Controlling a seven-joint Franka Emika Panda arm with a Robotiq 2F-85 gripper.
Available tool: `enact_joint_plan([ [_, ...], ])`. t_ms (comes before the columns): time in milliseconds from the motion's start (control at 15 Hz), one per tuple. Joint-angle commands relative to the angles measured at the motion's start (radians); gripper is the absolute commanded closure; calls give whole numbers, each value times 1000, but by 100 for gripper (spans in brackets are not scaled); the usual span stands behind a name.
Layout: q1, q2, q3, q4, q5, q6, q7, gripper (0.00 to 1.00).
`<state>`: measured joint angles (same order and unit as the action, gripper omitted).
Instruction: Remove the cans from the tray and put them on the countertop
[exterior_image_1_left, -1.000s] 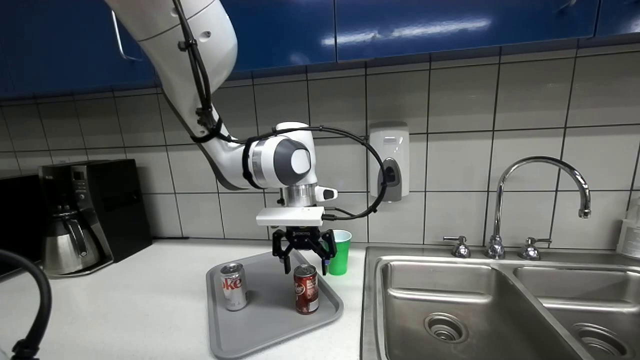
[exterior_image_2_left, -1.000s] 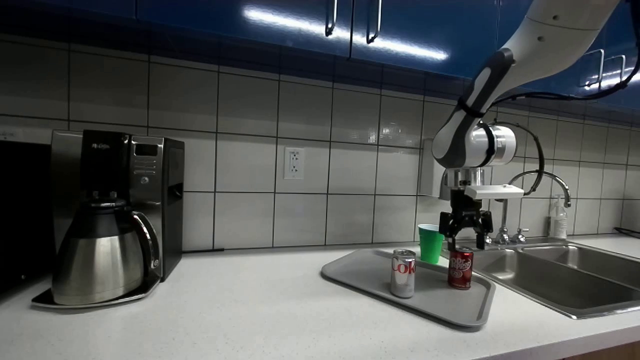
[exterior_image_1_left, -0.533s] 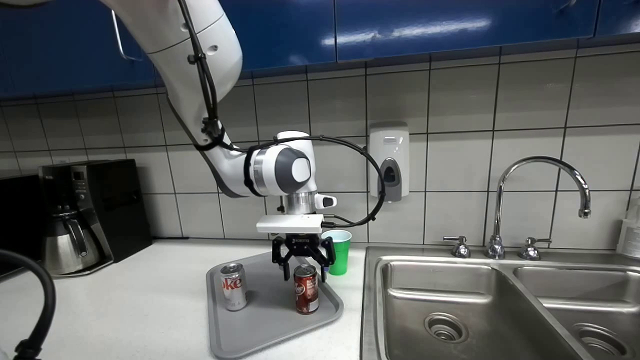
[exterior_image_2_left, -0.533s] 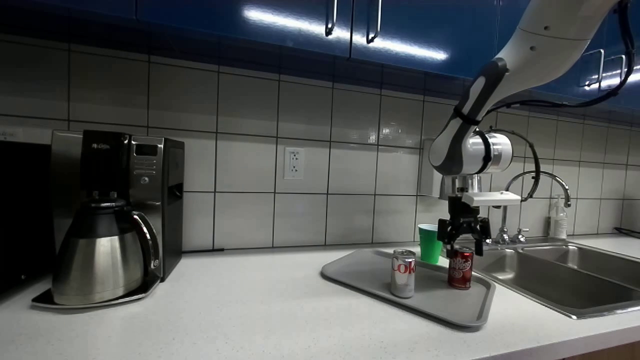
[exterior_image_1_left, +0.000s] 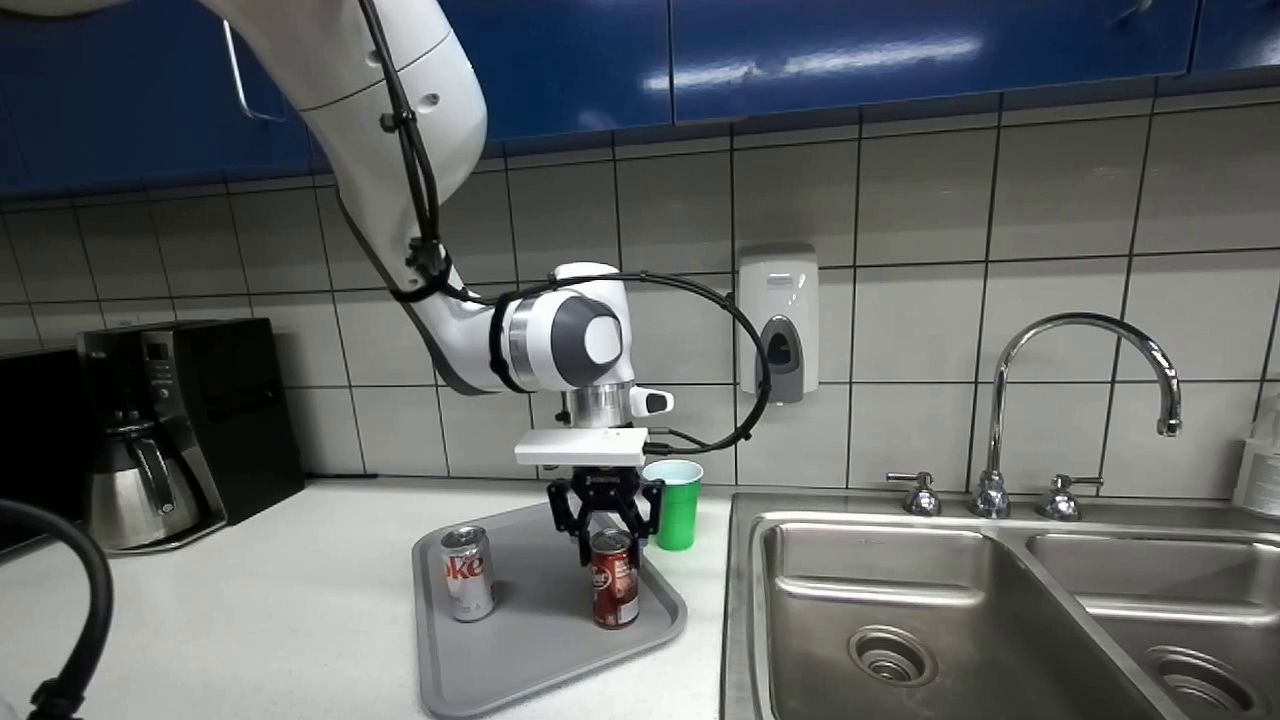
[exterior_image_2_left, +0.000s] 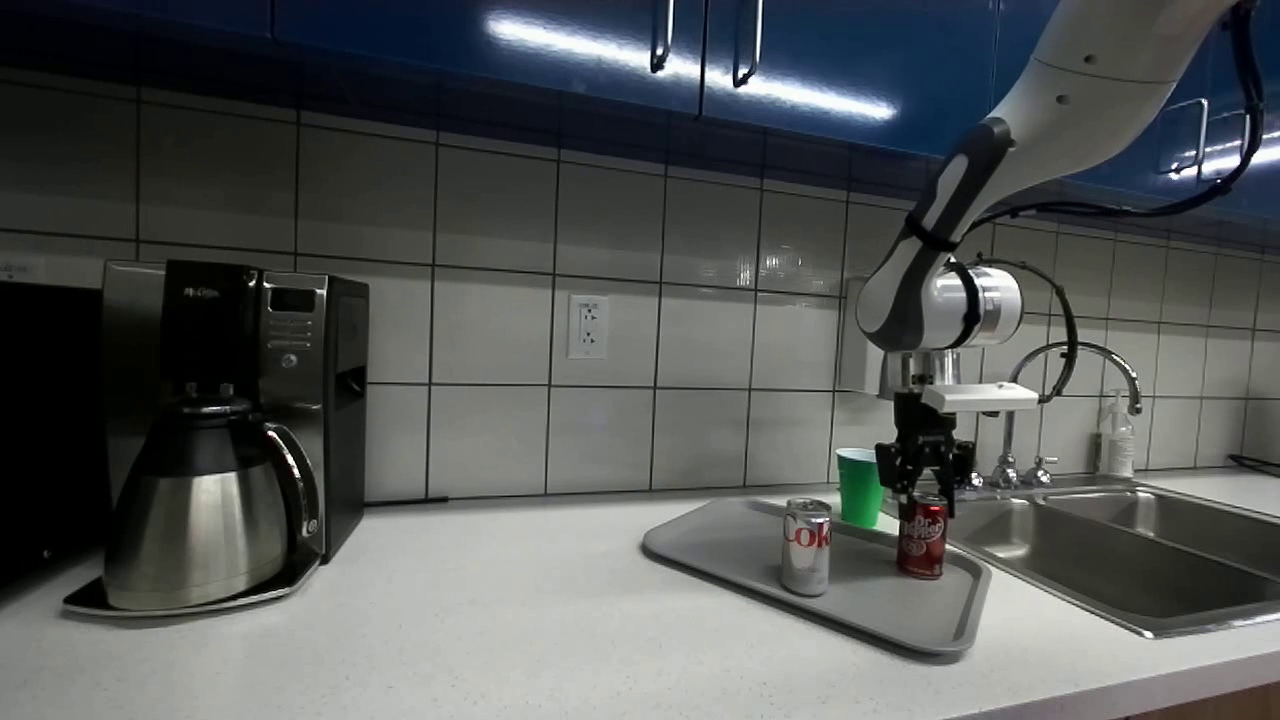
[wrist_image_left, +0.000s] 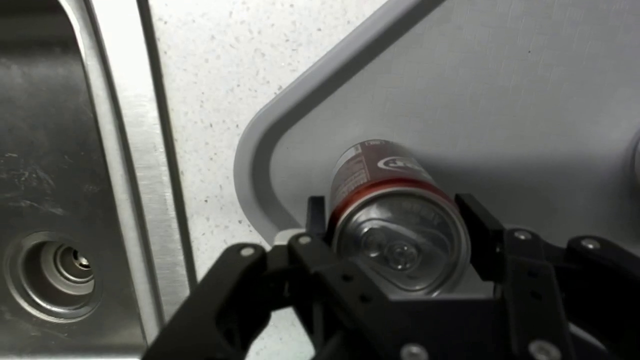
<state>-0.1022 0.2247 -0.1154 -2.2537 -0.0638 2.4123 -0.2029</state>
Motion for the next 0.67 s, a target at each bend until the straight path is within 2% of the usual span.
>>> enact_joint_plan([
  [0, -11, -4, 14, 8, 14, 4, 1, 62],
  [200, -15, -38, 19, -11, 31, -6, -17, 62],
  [600, -17, -200, 14, -80, 53, -52, -69, 62],
])
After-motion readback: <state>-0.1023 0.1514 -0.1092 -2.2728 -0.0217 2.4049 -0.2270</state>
